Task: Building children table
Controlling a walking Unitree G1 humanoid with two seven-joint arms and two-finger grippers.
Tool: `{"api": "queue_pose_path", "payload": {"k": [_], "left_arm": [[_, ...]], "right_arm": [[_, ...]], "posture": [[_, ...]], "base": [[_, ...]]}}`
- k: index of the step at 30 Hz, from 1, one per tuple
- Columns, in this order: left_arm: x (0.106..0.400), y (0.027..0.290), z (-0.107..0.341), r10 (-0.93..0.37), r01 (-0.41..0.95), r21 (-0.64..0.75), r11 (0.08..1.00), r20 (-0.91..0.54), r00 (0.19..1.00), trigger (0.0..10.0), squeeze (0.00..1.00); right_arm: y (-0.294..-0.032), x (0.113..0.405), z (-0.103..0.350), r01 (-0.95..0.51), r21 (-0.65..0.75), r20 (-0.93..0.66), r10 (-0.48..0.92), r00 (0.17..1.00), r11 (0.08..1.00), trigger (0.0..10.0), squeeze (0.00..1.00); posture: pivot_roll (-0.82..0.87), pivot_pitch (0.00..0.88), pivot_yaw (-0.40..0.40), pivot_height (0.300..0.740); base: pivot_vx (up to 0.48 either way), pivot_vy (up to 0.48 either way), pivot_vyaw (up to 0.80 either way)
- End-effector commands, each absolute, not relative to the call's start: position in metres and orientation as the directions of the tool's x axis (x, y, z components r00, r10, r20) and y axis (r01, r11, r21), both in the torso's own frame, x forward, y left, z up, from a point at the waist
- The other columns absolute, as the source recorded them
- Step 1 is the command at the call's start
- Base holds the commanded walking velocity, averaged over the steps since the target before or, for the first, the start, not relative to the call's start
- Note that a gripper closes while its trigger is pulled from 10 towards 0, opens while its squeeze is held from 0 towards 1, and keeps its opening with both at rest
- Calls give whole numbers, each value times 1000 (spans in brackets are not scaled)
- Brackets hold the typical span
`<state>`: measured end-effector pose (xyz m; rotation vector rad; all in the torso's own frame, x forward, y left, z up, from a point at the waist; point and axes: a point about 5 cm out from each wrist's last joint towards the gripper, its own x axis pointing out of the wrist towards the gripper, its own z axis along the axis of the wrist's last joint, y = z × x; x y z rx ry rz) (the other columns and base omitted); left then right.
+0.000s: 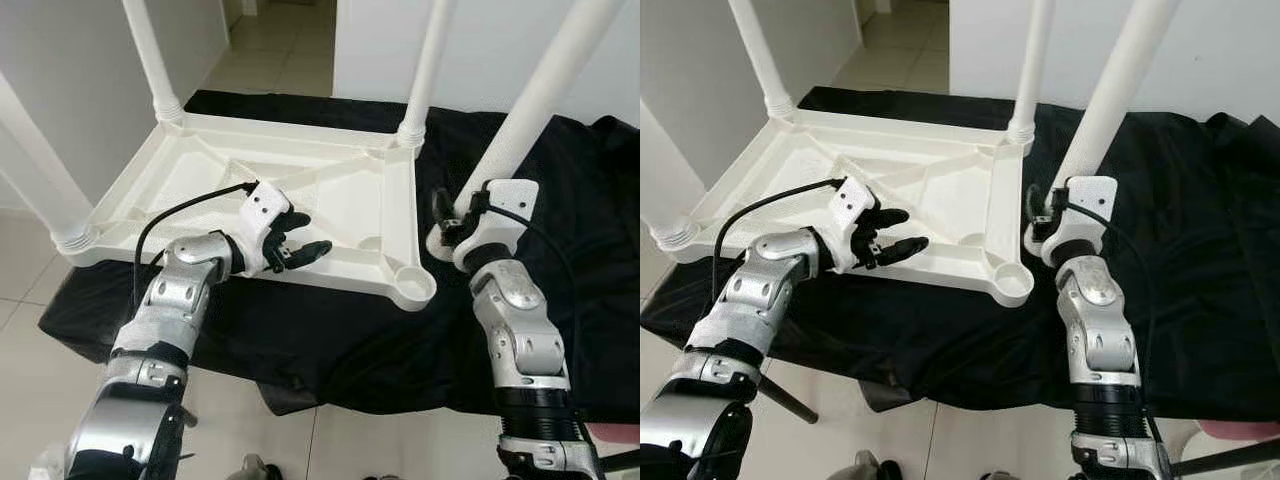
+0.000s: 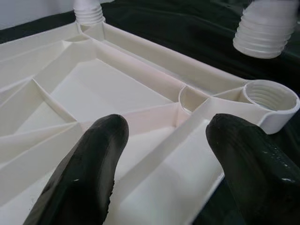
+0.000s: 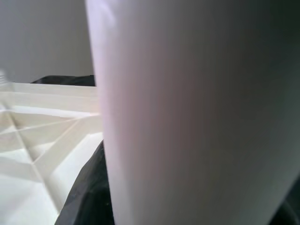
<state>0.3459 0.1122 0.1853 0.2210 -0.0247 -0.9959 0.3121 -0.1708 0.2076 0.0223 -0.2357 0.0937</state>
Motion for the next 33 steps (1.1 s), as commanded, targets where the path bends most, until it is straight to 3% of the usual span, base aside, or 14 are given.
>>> {"api": "queue_pose_path", "payload": {"k": [1, 12, 19, 33], "left_arm": [[348, 121, 184, -699, 693, 169, 701, -28, 714, 10000, 0], [330, 119, 186, -711, 705, 117, 700, 19, 703, 10000, 0], [328, 110, 185, -715, 707, 132, 694, 19, 699, 10000, 0], [331, 115, 193, -655, 646, 118, 754, 78, 751, 10000, 0]], "right_arm": [[-169, 309, 209, -111, 21, 250, 102, 963, 994, 10000, 0], [-162, 299, 184, -212, -52, 190, 218, 957, 976, 10000, 0], [-166, 297, 161, -208, -39, 121, 212, 970, 977, 10000, 0], [-168, 299, 170, -193, -27, 171, 195, 966, 981, 10000, 0]], "posture": [[-5, 67, -5, 740], [8, 57, -30, 740], [2, 61, -29, 740], [-15, 65, -18, 740]], "base": [[0, 0, 0], [0, 0, 0], [0, 0, 0], [0, 0, 0]]}}
